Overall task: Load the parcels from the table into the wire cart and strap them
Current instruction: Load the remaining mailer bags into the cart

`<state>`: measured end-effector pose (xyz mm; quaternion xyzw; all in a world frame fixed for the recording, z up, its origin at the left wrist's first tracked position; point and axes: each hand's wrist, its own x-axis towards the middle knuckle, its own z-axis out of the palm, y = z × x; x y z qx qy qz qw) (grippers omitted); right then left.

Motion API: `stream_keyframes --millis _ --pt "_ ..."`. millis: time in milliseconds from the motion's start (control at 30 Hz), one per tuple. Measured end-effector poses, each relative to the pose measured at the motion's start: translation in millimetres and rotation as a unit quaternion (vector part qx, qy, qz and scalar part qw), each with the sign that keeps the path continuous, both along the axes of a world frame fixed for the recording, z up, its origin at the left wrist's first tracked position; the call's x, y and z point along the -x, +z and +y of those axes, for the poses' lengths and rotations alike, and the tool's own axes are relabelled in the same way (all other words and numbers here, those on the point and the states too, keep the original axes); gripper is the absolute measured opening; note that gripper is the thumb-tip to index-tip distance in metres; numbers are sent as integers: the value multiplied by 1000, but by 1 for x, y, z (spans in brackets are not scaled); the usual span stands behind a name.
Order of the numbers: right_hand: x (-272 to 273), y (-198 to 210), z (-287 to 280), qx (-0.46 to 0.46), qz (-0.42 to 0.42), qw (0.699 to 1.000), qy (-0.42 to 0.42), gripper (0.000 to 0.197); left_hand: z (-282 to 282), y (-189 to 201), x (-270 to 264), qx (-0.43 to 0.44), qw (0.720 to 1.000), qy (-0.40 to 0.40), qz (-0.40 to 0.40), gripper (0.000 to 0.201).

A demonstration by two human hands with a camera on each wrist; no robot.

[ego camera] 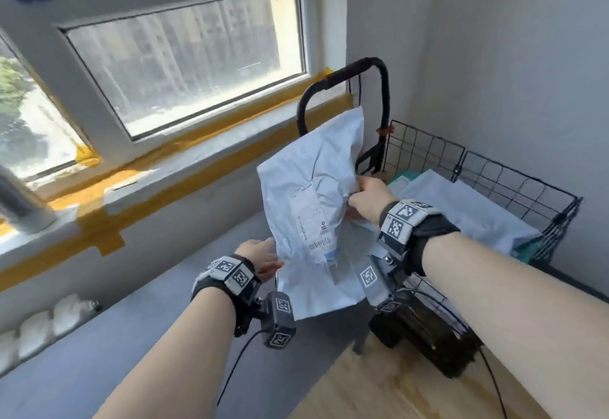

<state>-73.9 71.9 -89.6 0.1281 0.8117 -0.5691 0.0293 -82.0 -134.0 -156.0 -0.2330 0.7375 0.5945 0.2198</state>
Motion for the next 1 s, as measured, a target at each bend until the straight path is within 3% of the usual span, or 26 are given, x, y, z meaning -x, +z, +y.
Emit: stream_keyframes --millis 100,200,333,500,667,767,1000 --pt "-4 2 65 25 -5 999 -35 37 59 4 21 -9 1000 -4 -6 19" --pt "-8 3 124 64 -10 995 -74 28 115 0 30 -46 997 -31 -60 48" --pt "-8 7 188 103 -7 987 -121 25 194 -6 27 -71 993 -54 -77 22" --pt "-4 -3 247 38 -8 980 -195 31 261 -2 62 -69 992 -97 -30 11" --pt "22 -40 295 111 -78 956 -261 11 295 -8 123 -33 986 -158 49 14" --pt "49 -66 319 112 -129 944 -283 22 318 -23 170 18 981 -177 71 4" --pt "128 -152 351 29 -270 927 -260 37 360 -68 269 106 970 -213 38 11"
